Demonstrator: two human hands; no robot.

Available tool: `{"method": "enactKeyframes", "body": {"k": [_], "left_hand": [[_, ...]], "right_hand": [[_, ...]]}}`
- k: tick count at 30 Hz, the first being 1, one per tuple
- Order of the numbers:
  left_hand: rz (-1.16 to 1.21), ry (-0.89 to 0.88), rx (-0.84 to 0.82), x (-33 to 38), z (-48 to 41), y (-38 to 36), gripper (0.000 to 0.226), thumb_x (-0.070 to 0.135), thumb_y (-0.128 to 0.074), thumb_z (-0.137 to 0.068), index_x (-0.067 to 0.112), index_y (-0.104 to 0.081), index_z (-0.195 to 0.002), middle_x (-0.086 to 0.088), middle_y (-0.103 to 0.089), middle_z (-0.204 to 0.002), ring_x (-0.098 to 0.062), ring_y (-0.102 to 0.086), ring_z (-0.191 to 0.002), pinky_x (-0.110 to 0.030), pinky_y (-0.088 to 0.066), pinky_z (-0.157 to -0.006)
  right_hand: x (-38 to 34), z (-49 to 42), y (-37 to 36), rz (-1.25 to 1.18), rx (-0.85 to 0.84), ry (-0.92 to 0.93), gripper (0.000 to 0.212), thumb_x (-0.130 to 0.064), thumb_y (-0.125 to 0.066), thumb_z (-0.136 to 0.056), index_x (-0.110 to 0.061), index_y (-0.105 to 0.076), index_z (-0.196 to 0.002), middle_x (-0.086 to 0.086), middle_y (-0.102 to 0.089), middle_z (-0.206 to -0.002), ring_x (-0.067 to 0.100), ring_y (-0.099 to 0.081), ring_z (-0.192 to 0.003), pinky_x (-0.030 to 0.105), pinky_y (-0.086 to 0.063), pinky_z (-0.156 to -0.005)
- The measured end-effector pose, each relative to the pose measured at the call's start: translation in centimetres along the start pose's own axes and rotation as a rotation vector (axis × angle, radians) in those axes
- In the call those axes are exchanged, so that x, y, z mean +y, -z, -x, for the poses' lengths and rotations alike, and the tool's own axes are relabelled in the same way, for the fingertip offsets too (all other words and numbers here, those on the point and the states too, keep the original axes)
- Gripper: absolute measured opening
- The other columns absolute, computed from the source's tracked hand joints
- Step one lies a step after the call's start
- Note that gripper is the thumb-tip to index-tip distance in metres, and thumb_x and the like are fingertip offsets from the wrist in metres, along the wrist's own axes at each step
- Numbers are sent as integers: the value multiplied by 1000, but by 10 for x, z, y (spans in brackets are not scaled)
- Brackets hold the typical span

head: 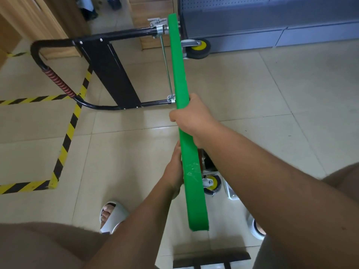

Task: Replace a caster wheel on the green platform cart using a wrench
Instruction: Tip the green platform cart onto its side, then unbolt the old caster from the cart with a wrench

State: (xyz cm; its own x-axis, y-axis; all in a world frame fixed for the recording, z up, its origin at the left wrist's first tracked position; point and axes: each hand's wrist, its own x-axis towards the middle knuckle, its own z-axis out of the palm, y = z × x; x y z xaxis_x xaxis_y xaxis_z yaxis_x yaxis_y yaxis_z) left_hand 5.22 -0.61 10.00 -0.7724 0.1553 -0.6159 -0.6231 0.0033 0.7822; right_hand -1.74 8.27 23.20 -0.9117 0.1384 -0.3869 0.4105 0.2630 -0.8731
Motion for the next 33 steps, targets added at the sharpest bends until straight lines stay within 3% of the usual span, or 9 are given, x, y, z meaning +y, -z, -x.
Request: {"method": "enactKeyframes", "body": {"k": [4,9,12,16,21,24,27,29,33], "left_hand": [[-35,-30,-9,34,15,-1,35,61,-40,-105,43,-62,-125,-3,-75,-115,-30,-71,-110,-59,-55,-97],[-33,-148,15,75,31,-5,50,71,-35,-100,39,-64,-126,-7,-74,-119,-29,-71,-112,-58,-52,-102],[-70,-211,22,94,38,-9,59,75,-38,-95,39,-58,-136,-12,-70,-123,-33,-71,-110,-61,-54,-100],[-108,-265,36,114,42,-14,59,50,-50,-92,47,-40,-150,-3,-67,-128,-37,-70,-110,-56,-60,-91],[-157,-245,136,128,40,-30,56,41,-50,-88,44,-44,-144,-7,-68,-120,-38,-72,-103,-58,-62,-82],[-287,-290,176,129,35,-32,57,38,-55,-96,45,-35,-149,4,-68,-117,-27,-74,-93,-51,-64,-80],[-360,-340,206,128,33,-29,54,30,-53,-101,46,-34,-150,7,-69,-113,-22,-74,-90,-48,-64,-79],[-378,-345,210,130,35,-29,51,28,-52,-102,47,-37,-147,7,-70,-112,-22,-75,-88,-49,-65,-77],[-399,-353,230,131,38,-29,47,27,-53,-101,48,-43,-142,4,-72,-106,-21,-75,-85,-49,-65,-77]], "right_hand": [[-5,-1,15,23,-123,-55,46,-44,-56,-95,-21,-43,-132,4,-59,-112,22,-62,-95,37,-55,-74],[12,-10,54,97,-213,-116,56,-63,-34,-100,-26,-52,-137,2,-66,-120,26,-61,-110,55,-47,-99],[36,-15,80,171,-210,-165,56,-57,-29,-106,-18,-55,-136,5,-68,-119,28,-62,-111,52,-46,-105],[75,-27,103,272,-211,-259,55,-53,-27,-107,-13,-62,-122,8,-71,-115,31,-65,-109,51,-48,-105],[128,-41,116,311,-208,-375,53,-48,-31,-107,-8,-63,-118,12,-71,-108,34,-65,-105,50,-48,-105],[163,-52,115,492,-250,-359,29,-26,-45,-107,-5,-63,-115,12,-69,-108,27,-68,-95,41,-57,-91],[194,-58,111,758,-296,-334,26,-15,-56,-101,-6,-62,-125,8,-68,-115,24,-66,-102,26,-47,-78],[219,-60,110,914,-356,-327,31,-16,-55,-102,-2,-61,-129,13,-66,-118,30,-63,-114,31,-46,-87],[268,-62,103,1029,-376,-360,33,-14,-42,-101,-4,-62,-125,15,-68,-116,31,-64,-106,37,-52,-93]]}}
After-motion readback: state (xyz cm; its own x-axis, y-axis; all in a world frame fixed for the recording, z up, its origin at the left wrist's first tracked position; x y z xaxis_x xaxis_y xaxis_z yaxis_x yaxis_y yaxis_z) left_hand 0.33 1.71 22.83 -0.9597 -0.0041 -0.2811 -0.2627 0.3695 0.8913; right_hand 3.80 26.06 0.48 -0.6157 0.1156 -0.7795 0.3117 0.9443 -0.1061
